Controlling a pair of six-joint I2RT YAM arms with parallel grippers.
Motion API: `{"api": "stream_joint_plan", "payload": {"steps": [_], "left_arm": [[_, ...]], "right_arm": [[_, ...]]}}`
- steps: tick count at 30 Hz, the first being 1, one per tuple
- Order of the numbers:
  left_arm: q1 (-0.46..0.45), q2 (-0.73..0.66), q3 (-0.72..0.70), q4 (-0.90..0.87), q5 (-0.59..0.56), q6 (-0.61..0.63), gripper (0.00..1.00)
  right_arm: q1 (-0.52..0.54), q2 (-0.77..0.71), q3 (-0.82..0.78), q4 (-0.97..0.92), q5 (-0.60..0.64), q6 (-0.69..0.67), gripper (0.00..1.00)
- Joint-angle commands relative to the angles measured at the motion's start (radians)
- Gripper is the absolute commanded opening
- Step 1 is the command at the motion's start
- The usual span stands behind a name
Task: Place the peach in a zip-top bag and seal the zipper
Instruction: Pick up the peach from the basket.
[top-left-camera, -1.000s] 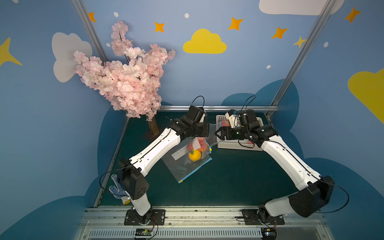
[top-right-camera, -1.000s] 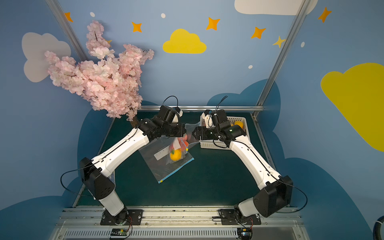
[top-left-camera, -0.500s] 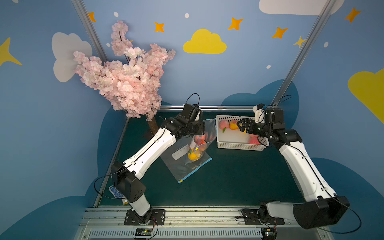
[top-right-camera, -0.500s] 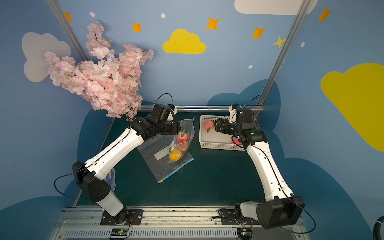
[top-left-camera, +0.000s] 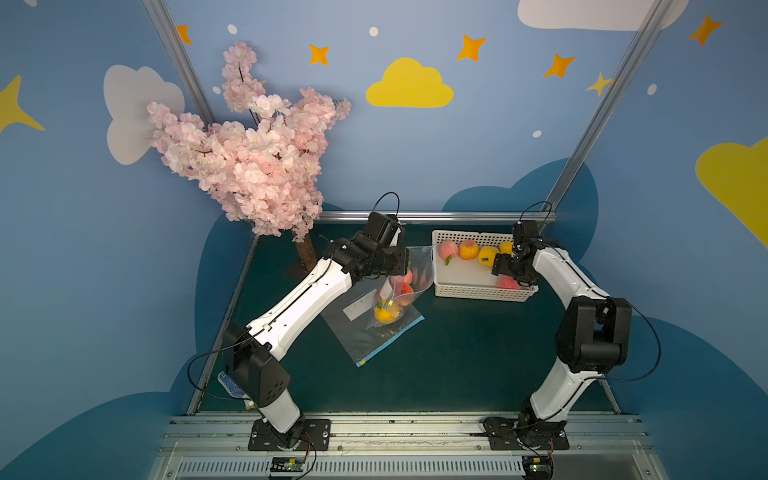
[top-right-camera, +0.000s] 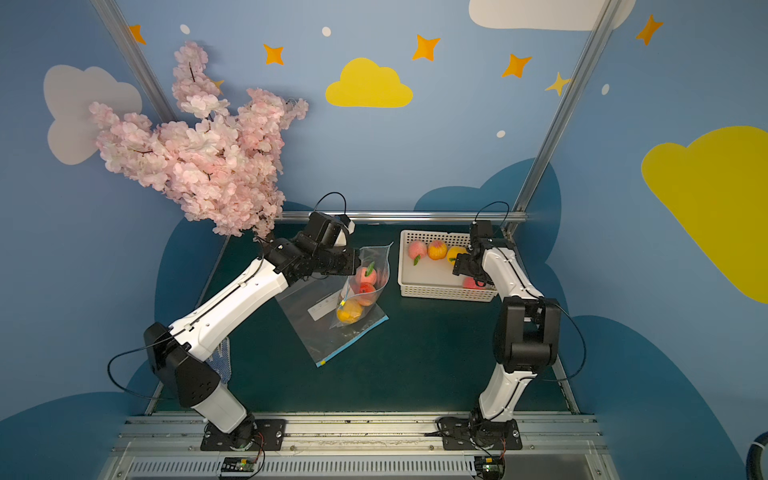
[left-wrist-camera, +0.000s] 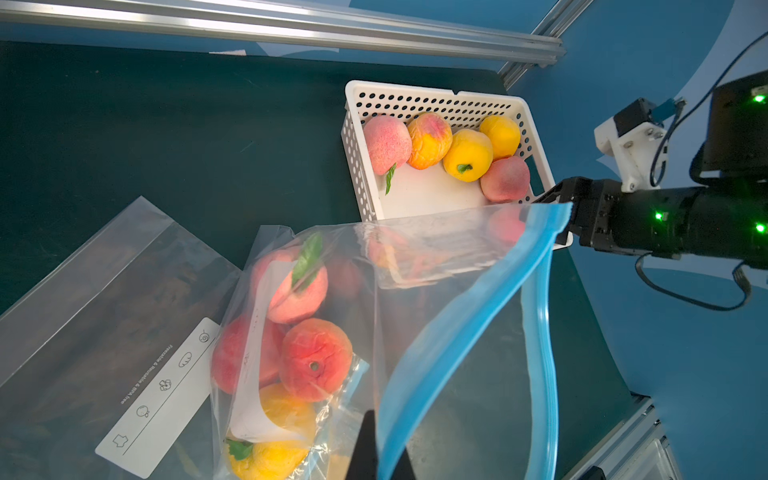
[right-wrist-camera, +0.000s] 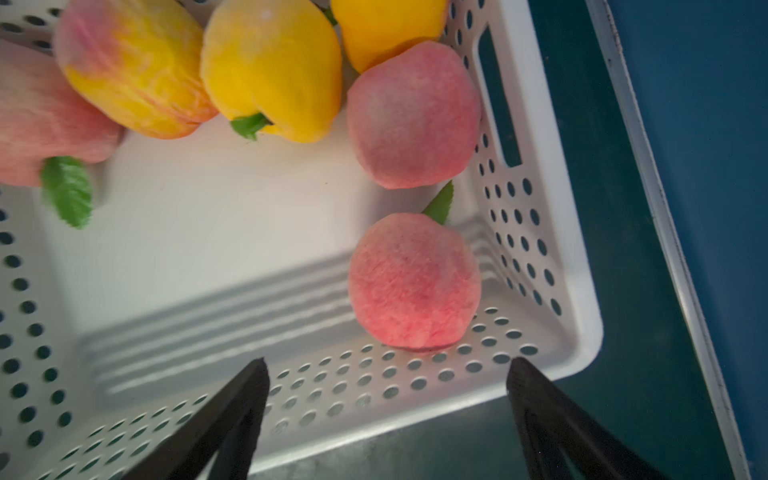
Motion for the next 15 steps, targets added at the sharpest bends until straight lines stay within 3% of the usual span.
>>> {"api": "stream_joint_plan", "payload": {"steps": [1,15], "left_arm": [[0.003,-0.026,-0.003,-0.007,0.016,0.000,0.03],[0.002,-0.016,-0.010,-0.001,0.052,-0.007,0.03]], "right_arm": [[-0.013,0.057,0.074,-0.134,0.035,-0.032,0.92],[-0.048,0.238,0.173,-0.175,-0.037,-0.086,0.90]]}}
